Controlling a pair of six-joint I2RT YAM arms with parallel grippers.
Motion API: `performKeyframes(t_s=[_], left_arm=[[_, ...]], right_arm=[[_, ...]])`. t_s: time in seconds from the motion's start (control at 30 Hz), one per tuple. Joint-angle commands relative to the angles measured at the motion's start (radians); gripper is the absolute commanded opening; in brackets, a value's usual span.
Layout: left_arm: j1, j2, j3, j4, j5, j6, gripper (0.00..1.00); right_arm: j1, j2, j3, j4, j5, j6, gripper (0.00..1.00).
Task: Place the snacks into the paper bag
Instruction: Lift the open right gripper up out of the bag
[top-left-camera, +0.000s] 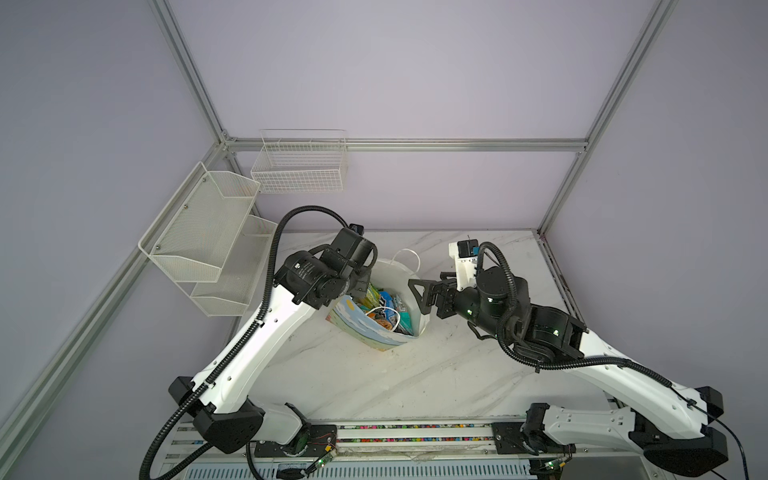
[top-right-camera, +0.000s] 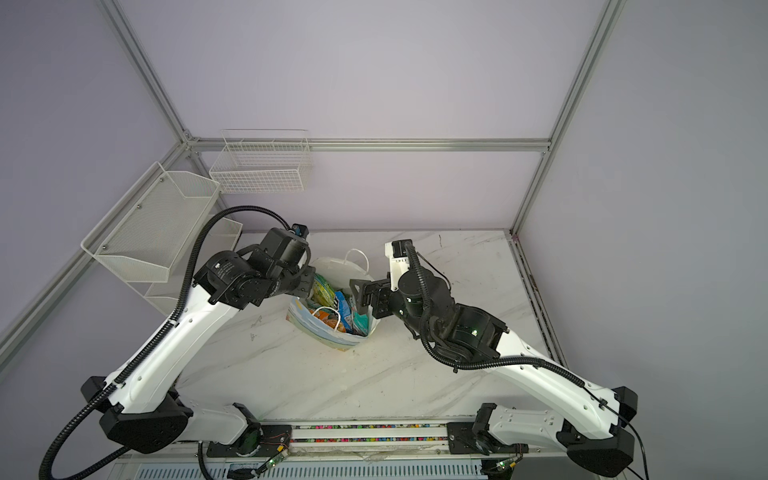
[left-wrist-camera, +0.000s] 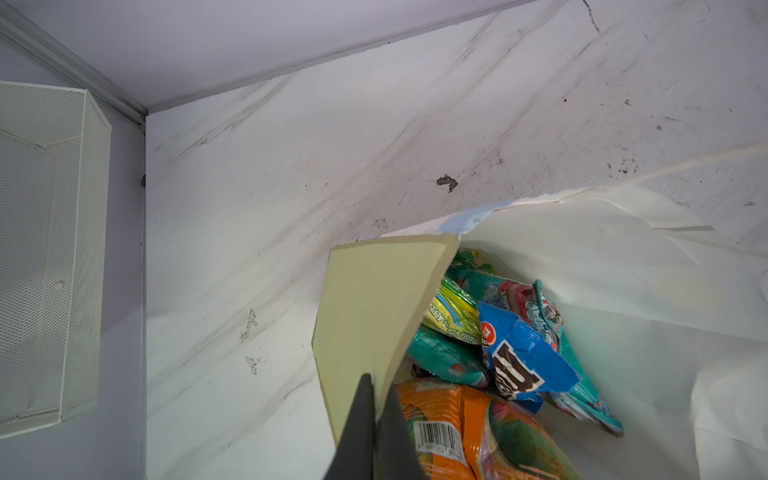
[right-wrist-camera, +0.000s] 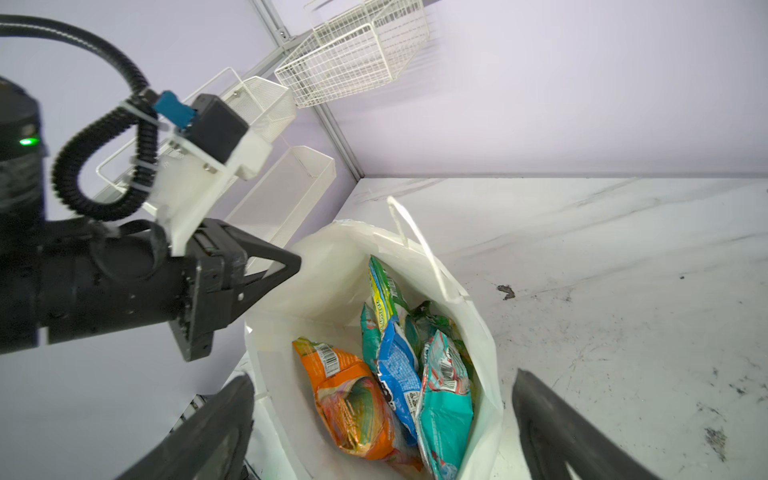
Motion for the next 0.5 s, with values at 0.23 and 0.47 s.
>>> performKeyframes(t_s=[0.23, 0.47], left_arm=[[-0.001, -0.017, 0.039, 0.027, -0.01, -0.005, 0.0], [-0.001, -0.014, 0.038, 0.029, -0.01, -0.005, 0.0]], right_arm=[[-0.076, 0.015, -0.06, -0.115, -0.1, 0.086, 0.83], [-0.077, 0.055, -0.079, -0.143, -0.125, 0.085, 0.68]])
